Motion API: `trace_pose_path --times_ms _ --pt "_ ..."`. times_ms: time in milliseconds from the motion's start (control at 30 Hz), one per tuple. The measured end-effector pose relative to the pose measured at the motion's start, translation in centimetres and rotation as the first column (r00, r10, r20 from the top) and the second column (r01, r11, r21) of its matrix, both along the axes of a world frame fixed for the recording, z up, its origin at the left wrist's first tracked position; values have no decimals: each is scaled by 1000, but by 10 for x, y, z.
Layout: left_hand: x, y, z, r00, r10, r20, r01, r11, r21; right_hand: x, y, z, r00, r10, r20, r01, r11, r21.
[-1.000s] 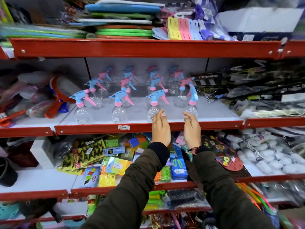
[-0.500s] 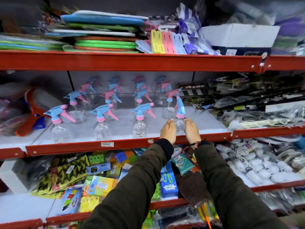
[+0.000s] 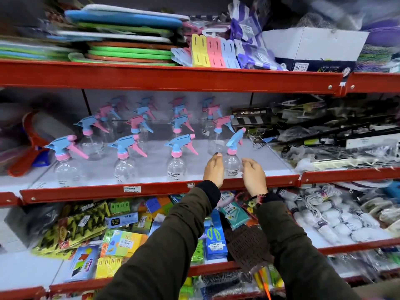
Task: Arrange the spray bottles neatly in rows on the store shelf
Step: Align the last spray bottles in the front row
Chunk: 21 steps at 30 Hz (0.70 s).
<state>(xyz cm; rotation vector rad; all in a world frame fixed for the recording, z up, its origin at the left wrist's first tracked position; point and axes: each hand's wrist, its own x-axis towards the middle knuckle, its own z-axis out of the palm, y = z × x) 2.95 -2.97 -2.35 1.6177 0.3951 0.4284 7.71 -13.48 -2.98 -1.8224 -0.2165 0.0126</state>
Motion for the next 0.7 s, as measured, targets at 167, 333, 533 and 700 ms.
trace_pose_path --times_ms 167,333,533,700 --pt "-5 -9 -10 1000 23 19 -24 998 65 12 8 3 997 75 -15 -75 997 -10" --pt "-2 -13 -8 1000 -8 -5 8 995 95 4 11 -3 996 86 -10 -86 996 -15" --pt "1 -4 -6 1000 8 -26 -6 998 69 -9 7 -5 998 65 8 -65 998 3" --pt "-1 -4 -6 1000 -2 -28 3 998 66 -10 7 -4 999 29 31 -29 1000 -12"
